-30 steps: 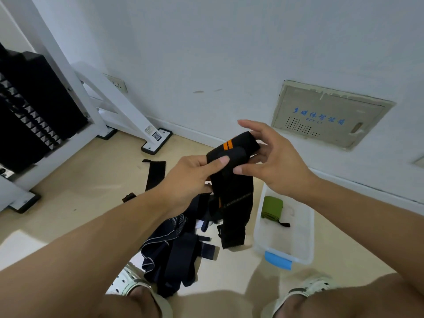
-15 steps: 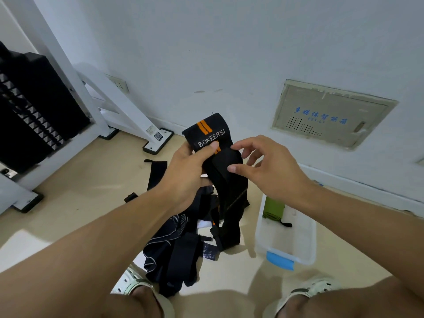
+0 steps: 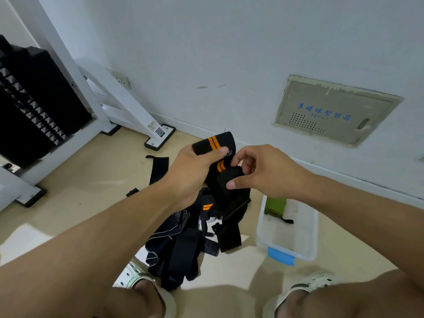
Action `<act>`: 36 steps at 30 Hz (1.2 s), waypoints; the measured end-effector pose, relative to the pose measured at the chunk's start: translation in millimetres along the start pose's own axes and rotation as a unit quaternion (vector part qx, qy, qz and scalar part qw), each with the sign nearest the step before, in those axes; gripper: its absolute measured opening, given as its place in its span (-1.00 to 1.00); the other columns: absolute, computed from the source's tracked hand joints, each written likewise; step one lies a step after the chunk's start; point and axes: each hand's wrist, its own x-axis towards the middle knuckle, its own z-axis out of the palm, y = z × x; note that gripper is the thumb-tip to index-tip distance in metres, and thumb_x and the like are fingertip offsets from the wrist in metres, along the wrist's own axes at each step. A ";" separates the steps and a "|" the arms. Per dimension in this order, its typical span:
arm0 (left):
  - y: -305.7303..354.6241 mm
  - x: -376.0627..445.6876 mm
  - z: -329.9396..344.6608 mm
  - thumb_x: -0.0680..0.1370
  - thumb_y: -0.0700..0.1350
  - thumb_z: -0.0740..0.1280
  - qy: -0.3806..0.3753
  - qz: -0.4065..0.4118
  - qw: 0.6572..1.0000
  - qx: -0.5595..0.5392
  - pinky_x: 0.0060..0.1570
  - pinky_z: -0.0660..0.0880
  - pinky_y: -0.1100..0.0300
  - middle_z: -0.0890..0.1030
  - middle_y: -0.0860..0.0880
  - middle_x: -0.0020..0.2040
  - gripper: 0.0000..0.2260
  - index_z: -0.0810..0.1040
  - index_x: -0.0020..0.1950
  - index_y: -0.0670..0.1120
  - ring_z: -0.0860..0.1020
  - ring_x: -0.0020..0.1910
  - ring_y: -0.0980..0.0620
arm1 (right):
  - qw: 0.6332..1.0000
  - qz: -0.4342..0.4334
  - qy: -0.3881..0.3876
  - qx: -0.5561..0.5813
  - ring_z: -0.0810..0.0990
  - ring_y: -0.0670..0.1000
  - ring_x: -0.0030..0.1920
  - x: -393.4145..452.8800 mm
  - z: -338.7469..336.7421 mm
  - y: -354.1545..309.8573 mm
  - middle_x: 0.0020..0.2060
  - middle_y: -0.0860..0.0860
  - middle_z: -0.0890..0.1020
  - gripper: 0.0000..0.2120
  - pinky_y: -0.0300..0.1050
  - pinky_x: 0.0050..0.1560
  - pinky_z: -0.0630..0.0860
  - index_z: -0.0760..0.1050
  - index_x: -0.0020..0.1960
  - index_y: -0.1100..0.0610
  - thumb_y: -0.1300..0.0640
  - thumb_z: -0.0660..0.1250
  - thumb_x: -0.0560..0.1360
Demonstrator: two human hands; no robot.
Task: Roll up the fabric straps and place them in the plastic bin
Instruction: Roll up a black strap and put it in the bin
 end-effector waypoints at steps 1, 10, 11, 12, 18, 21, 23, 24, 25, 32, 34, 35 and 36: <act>-0.3 0.1 0.4 0.62 -0.16 0.40 0.000 0.001 1.000 0.012 0.14 0.64 -0.19 0.68 -0.21 -0.03 -0.80 0.63 0.16 -0.27 0.69 -0.05 -0.17 | 1.000 -0.007 0.000 -0.006 0.52 -0.20 -0.32 -1.2 -0.2 -0.7 -0.27 -0.13 0.58 -0.74 -0.30 -0.27 0.39 0.55 -0.13 -0.13 -0.06 0.63 0.32; -1.6 9.6 -4.3 0.62 -0.25 0.39 0.058 -0.039 0.997 -0.013 0.03 0.68 -0.11 0.69 -0.22 -0.02 -0.82 0.61 0.20 -0.27 0.70 -0.08 -0.15 | 0.987 -0.117 0.078 -0.078 0.49 -0.12 -0.10 -6.1 7.5 -4.0 -0.22 -0.14 0.63 -0.87 -0.09 -0.05 0.44 0.69 -0.10 -0.13 -0.10 0.57 0.39; -1.8 11.7 -5.4 0.61 -0.28 0.39 0.074 -0.043 0.996 -0.027 -0.01 0.68 -0.08 0.69 -0.21 -0.01 -0.81 0.61 0.22 -0.27 0.69 -0.08 -0.15 | 0.984 -0.129 0.090 -0.082 0.47 -0.14 -0.11 -6.2 7.5 -2.4 -0.22 -0.16 0.62 -0.88 -0.11 -0.08 0.41 0.69 -0.12 -0.15 -0.12 0.56 0.39; -2.0 14.5 -6.9 0.61 -0.31 0.38 0.093 -0.042 0.994 -0.037 -0.05 0.68 -0.05 0.68 -0.20 0.00 -0.81 0.60 0.22 -0.26 0.68 -0.08 -0.14 | 0.983 -0.132 0.096 -0.080 0.46 -0.15 -0.15 -6.2 7.2 -0.9 -0.21 -0.17 0.61 -0.89 -0.12 -0.10 0.39 0.68 -0.14 -0.16 -0.13 0.55 0.39; -5.7 32.1 -14.5 0.59 -0.39 0.36 0.157 -0.023 0.987 -0.030 -0.27 0.64 0.06 0.62 -0.07 -0.12 -0.80 0.57 0.07 -0.11 0.64 -0.21 -0.02 | 0.988 -0.113 0.105 -0.025 0.54 -0.22 -0.24 -11.4 -2.8 -2.0 -0.20 -0.20 0.68 -0.92 -0.14 -0.16 0.45 0.67 -0.18 -0.19 -0.09 0.56 0.40; -5.5 40.4 -20.5 0.58 -0.43 0.35 0.187 -0.018 0.982 -0.027 -0.27 0.62 0.10 0.60 -0.07 -0.14 -0.75 0.56 -0.04 -0.06 0.63 -0.19 -0.02 | 0.987 -0.122 0.094 -0.035 0.59 -0.11 -0.25 -16.4 -2.9 -8.2 -0.15 -0.31 0.68 -0.92 -0.10 -0.11 0.53 0.68 -0.15 -0.16 -0.10 0.54 0.39; -5.2 47.9 -31.5 0.57 -0.43 0.35 0.220 -0.009 0.975 -0.021 -0.23 0.63 0.10 0.59 -0.08 -0.11 -0.72 0.55 -0.08 -0.04 0.62 -0.13 -0.04 | 0.987 -0.132 0.086 -0.024 0.62 -0.08 -0.27 -21.3 -6.3 -12.4 -0.14 -0.37 0.67 -0.93 -0.07 -0.10 0.56 0.68 -0.16 -0.14 -0.08 0.54 0.40; -5.7 51.1 -37.6 0.57 -0.43 0.35 0.238 -0.007 0.971 -0.019 -0.18 0.63 0.09 0.58 -0.08 -0.09 -0.72 0.54 -0.08 -0.04 0.62 -0.10 -0.06 | 0.987 -0.136 0.080 -0.019 0.63 -0.08 -0.28 -23.7 -8.6 -14.0 -0.14 -0.36 0.68 -0.94 -0.07 -0.11 0.56 0.68 -0.16 -0.13 -0.06 0.54 0.40; -7.1 54.1 -43.3 0.57 -0.43 0.35 0.256 -0.006 0.967 -0.017 -0.15 0.63 0.08 0.58 -0.09 -0.07 -0.73 0.54 -0.07 -0.04 0.62 -0.08 -0.06 | 0.988 -0.137 0.072 -0.017 0.64 -0.07 -0.28 -26.4 -11.7 -15.2 -0.15 -0.35 0.68 -0.94 -0.09 -0.12 0.56 0.68 -0.17 -0.13 -0.05 0.55 0.41; -12.8 55.2 -83.0 0.62 -0.33 0.33 0.346 -0.006 0.938 0.002 -0.10 0.57 0.12 0.53 -0.03 -0.09 -0.81 0.47 0.04 -0.04 0.58 -0.06 -0.02 | 0.990 -0.135 0.011 0.046 0.66 -0.14 -0.27 -48.7 -43.9 -9.5 -0.32 -0.19 0.70 -0.91 -0.46 -0.25 0.43 0.66 -0.24 -0.04 0.04 0.57 0.33; -14.7 51.1 -79.7 0.59 -0.29 0.41 0.300 -0.001 0.953 0.040 -0.08 0.59 0.10 0.59 -0.04 -0.06 -0.82 0.53 0.05 -0.02 0.61 0.01 -0.05 | 0.990 -0.124 0.037 0.061 0.66 -0.14 -0.24 -47.1 -48.3 -2.6 -0.31 -0.19 0.70 -0.90 -0.47 -0.19 0.44 0.64 -0.24 -0.07 -0.04 0.52 0.30; -15.4 48.7 -72.0 0.57 -0.28 0.44 0.268 0.006 0.962 0.061 -0.11 0.59 0.10 0.62 -0.05 -0.02 -0.81 0.56 0.03 0.01 0.63 0.02 -0.07 | 0.989 -0.118 0.046 0.072 0.68 -0.14 -0.20 -45.4 -47.7 -0.1 -0.29 -0.19 0.71 -0.88 -0.45 -0.12 0.47 0.63 -0.23 -0.08 -0.08 0.50 0.29; -15.0 45.3 -61.7 0.56 -0.26 0.46 0.231 0.012 0.970 0.074 -0.11 0.59 0.09 0.64 -0.07 0.02 -0.80 0.58 0.02 0.03 0.64 0.02 -0.07 | 0.988 -0.111 0.050 0.094 0.70 -0.13 -0.15 -42.8 -45.1 1.8 -0.25 -0.17 0.72 -0.87 -0.38 -0.02 0.51 0.63 -0.21 -0.08 -0.10 0.48 0.29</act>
